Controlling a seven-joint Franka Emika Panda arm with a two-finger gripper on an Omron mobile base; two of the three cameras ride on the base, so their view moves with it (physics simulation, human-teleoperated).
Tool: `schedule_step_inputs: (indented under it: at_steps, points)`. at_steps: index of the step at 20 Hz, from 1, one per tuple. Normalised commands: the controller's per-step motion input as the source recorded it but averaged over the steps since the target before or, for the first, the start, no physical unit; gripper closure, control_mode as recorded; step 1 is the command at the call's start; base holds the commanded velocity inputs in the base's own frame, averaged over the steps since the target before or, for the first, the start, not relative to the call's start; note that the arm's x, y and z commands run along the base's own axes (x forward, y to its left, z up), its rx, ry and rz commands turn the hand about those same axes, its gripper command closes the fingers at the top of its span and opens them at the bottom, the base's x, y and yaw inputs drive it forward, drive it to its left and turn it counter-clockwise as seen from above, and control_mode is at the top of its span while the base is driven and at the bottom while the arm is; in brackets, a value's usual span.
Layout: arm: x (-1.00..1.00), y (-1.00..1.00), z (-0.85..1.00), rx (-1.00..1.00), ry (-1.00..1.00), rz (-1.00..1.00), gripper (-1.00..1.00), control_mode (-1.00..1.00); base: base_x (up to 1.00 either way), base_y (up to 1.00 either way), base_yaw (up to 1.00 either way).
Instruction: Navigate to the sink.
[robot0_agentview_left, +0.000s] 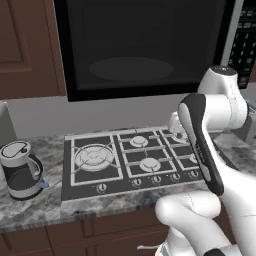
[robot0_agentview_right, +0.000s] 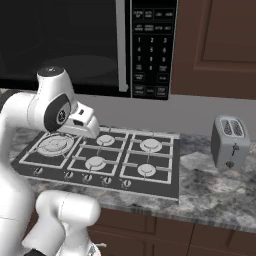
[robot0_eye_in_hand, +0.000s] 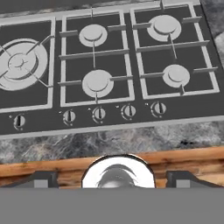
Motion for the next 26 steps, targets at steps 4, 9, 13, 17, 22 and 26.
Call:
schedule_step_inputs:
  at_steps: [4, 9, 13, 17, 22, 26]
  points:
    - [-0.75, 0.0, 0.0, 0.0, -0.05, -0.01, -1.0, 1.0, -0.25, 0.0, 0.0]
    - [0.0, 0.0, 0.0, 0.0, 0.0, 0.0, -1.0, 1.0, -1.0, 0.25, 0.24]
    - [0.0, 0.0, 0.0, 0.0, 0.0, 0.0, -1.0, 1.0, -1.0, 0.3, 0.69]
    - [0.0, 0.0, 0.0, 0.0, 0.0, 0.0, -1.0, 1.0, -0.51, 0.13, 0.98]
    - [0.0, 0.0, 0.0, 0.0, 0.0, 0.0, -1.0, 1.0, -0.18, 0.0, 1.0]
    - [0.0, 0.0, 0.0, 0.0, 0.0, 0.0, -1.0, 1.0, -0.17, 0.0, 1.0]
